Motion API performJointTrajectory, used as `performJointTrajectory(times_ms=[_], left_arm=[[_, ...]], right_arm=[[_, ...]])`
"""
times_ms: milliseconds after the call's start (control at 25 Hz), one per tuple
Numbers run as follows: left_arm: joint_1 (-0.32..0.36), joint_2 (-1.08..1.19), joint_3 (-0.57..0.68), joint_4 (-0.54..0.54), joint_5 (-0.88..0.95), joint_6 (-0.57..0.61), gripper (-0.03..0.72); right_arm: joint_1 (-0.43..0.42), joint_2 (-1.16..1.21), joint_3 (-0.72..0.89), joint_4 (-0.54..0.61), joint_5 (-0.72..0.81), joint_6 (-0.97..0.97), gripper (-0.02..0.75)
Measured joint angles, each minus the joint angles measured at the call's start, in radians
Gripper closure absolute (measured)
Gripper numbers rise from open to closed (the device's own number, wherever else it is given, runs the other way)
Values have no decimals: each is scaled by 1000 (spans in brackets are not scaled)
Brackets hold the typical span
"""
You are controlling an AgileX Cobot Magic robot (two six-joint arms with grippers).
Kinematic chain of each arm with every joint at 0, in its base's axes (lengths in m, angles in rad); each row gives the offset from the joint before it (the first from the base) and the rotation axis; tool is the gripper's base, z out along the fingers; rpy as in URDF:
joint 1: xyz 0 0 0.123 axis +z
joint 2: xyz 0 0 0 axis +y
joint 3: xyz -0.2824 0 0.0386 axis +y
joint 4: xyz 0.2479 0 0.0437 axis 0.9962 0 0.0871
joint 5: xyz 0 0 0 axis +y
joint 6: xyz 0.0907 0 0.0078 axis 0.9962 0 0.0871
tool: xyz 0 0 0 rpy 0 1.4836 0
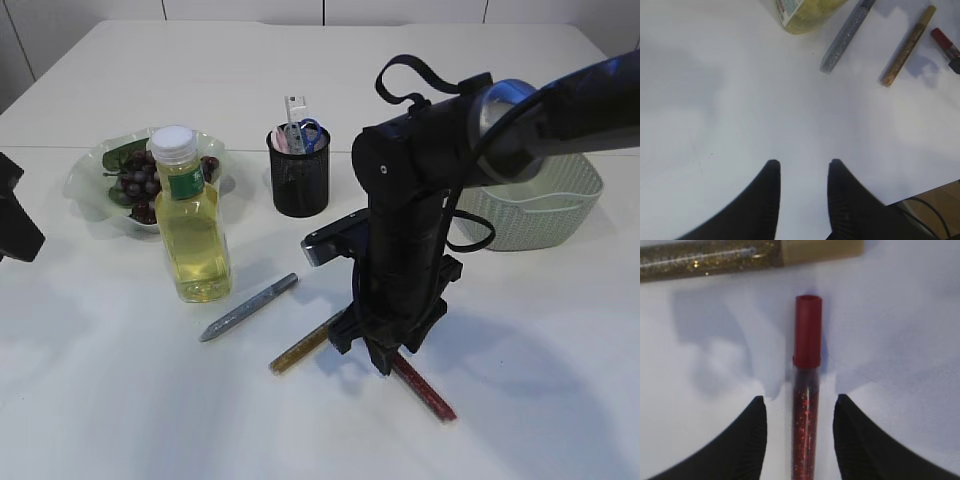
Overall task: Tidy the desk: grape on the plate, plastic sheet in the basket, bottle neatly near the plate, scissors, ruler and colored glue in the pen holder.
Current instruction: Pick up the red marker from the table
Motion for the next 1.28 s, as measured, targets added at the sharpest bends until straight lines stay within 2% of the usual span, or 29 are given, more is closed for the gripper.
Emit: performJointTrajectory(times_ms=[360, 640, 1280], left_arm=[[0, 0, 0, 0, 0, 0, 449], [0, 0, 0, 0, 0, 1, 449], [0, 0, 0, 2, 3, 1, 449]], right_arm=[[0, 21, 0, 2, -56, -4, 391], [0, 21, 0, 2, -66, -4, 470], [0, 21, 0, 0, -91, -6, 479]])
